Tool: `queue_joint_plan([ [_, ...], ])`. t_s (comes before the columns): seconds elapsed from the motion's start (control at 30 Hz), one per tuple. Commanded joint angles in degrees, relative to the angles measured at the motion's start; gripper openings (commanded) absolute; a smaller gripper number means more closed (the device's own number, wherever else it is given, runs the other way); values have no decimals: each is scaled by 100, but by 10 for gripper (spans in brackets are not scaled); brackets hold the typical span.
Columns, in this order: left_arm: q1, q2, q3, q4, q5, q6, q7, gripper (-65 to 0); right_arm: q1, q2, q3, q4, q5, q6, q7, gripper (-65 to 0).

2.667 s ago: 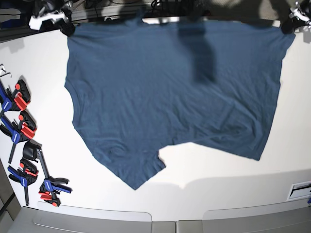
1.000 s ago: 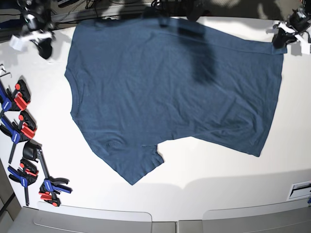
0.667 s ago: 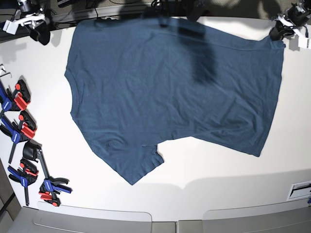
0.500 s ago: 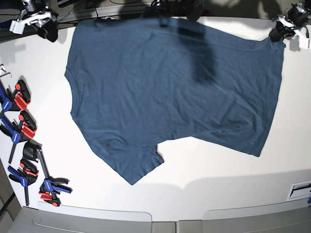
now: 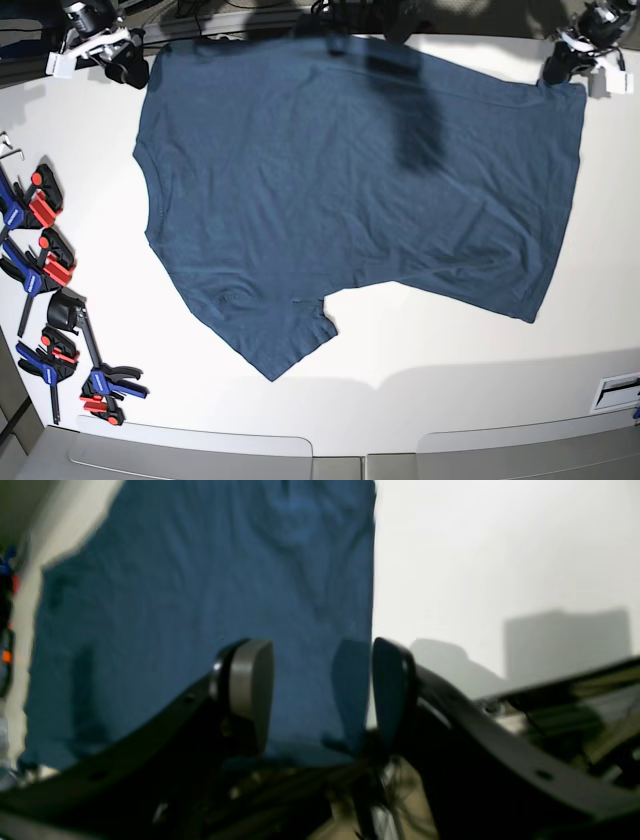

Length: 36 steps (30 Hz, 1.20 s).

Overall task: Fold the T-shirt properly
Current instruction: 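Hold both corners raised and drag the shirt edge further toward the robot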

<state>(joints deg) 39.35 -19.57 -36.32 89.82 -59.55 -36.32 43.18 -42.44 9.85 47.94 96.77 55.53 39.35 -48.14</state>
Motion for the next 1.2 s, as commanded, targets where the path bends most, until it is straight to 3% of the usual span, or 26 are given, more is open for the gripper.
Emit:
queue_joint_plan([
  [0.0, -13, -11, -48, 63, -151, -81, -107, -650, -70, 114, 39, 101, 50, 65, 66, -359],
  [0.1, -155, 210, -48, 63, -186, -81, -59, -650, -280, 289, 24, 98, 13, 65, 63, -358],
  [0.27, -352, 387, -48, 63, -208, -85, 107, -650, -634, 544, -79, 101, -17, 65, 52, -304],
  [0.57, -382, 400, -48, 63, -247, -173, 140, -650, -595, 507, -240, 90, -166, 65, 463, -303],
  [1.0, -380, 448, -48, 63, -243, -195, 205, -650, -120, 509, -1598, -531, -330, 65, 439, -303],
  [1.17, -378, 448, -48, 63, -243, -195, 225, -650, -122, 509, -1705, -535, -280, 65, 444, -304],
])
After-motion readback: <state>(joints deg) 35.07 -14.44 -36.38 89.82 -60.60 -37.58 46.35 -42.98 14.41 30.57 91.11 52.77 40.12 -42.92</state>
